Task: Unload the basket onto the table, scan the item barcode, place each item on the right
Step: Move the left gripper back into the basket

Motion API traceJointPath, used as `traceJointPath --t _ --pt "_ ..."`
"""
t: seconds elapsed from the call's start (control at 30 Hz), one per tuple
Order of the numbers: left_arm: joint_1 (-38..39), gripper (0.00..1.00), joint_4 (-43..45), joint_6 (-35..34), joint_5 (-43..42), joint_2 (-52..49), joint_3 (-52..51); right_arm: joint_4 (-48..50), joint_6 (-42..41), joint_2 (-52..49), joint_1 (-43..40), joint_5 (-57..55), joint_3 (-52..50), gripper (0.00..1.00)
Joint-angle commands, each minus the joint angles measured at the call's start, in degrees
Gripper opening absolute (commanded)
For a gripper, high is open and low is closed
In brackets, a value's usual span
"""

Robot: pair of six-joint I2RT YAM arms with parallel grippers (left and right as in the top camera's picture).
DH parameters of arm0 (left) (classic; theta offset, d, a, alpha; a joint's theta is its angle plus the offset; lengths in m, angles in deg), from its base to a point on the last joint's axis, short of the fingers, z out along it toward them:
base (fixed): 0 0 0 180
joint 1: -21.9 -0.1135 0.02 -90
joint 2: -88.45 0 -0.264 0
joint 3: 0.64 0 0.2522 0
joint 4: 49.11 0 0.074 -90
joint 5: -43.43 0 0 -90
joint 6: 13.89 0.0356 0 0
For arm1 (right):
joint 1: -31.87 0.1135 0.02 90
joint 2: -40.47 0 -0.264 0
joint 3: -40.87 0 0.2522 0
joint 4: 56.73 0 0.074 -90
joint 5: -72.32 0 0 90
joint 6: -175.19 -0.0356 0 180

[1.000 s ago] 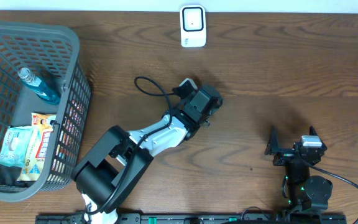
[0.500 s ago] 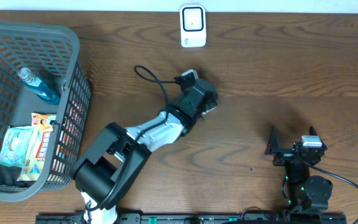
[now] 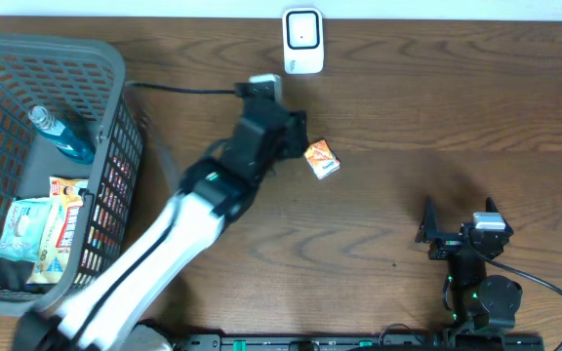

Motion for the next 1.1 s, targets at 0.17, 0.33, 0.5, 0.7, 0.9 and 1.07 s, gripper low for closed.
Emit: traceJointPath --t 0.17,0.33,0.5,0.7,0.9,1.07 --pt "-8.72 0.98 -6.93 13.03 19.87 21.40 1.44 -0.20 -0.81 0.13 0.46 -0.09 -0.07 0.99" --pt "-22.08 0.98 -11.15 11.63 21.22 25.27 1.44 -0.20 -0.81 0.13 0.46 -0.09 -0.07 0.99" --pt "-36.15 0.98 -14.73 5.25 20.83 24.94 1.44 -0.20 -0.81 0.13 0.46 -0.09 -0.07 0.99" --pt "-48.35 0.98 -15.30 4.39 13.03 19.21 1.42 -0.20 -0.81 0.13 0.46 -0.09 -0.07 0.99" --pt "-55.21 0.98 -15.30 5.01 7.06 7.93 1.44 -0.20 -0.81 0.13 0.46 -0.09 -0.07 0.99" --pt "-55.52 0.98 -14.91 5.70 6.75 0.33 1.44 -0.20 -0.81 0.13 0.46 -0.07 -0.07 0.99"
